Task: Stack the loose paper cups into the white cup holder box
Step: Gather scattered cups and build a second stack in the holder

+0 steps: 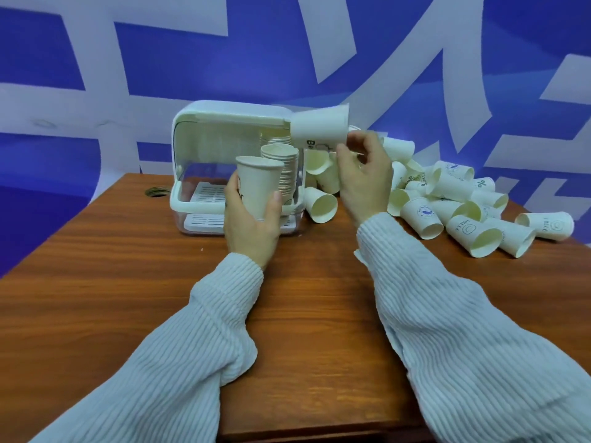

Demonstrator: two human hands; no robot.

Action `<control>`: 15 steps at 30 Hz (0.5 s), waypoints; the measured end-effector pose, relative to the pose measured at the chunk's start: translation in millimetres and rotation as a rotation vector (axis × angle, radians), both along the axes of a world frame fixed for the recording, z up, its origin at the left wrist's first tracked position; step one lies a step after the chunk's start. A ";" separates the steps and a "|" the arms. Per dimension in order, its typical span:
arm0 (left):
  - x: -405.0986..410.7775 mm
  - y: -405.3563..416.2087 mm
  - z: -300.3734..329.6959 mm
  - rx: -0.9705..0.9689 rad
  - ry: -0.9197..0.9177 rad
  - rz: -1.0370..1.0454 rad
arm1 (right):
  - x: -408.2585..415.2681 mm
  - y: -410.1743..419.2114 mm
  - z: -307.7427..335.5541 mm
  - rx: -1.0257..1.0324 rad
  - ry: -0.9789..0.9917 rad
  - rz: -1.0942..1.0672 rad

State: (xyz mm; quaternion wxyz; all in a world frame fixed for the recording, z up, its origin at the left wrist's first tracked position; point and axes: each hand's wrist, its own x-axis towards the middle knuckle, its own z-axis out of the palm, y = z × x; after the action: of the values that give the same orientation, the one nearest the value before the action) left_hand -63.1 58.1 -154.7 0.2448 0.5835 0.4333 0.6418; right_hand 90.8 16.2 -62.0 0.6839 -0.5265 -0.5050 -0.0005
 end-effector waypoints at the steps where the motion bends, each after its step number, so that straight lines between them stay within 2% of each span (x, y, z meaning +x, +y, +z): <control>1: -0.4 1.2 -1.4 -0.015 0.008 0.001 | -3.6 6.7 6.6 -0.005 -0.044 0.000; 7: -4.1 5.9 0.3 -0.071 -0.034 0.022 | -19.4 32.4 7.0 -0.055 -0.286 -0.058; 15: -3.5 6.2 -1.8 -0.081 0.004 0.009 | -12.4 50.0 13.6 -0.147 -0.555 -0.181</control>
State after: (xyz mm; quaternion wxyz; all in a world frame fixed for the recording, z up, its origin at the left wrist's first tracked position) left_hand -66.6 64.4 -156.4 0.2646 0.5725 0.4619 0.6236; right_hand 78.3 66.2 -48.4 0.4768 -0.5972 -0.6225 -0.1688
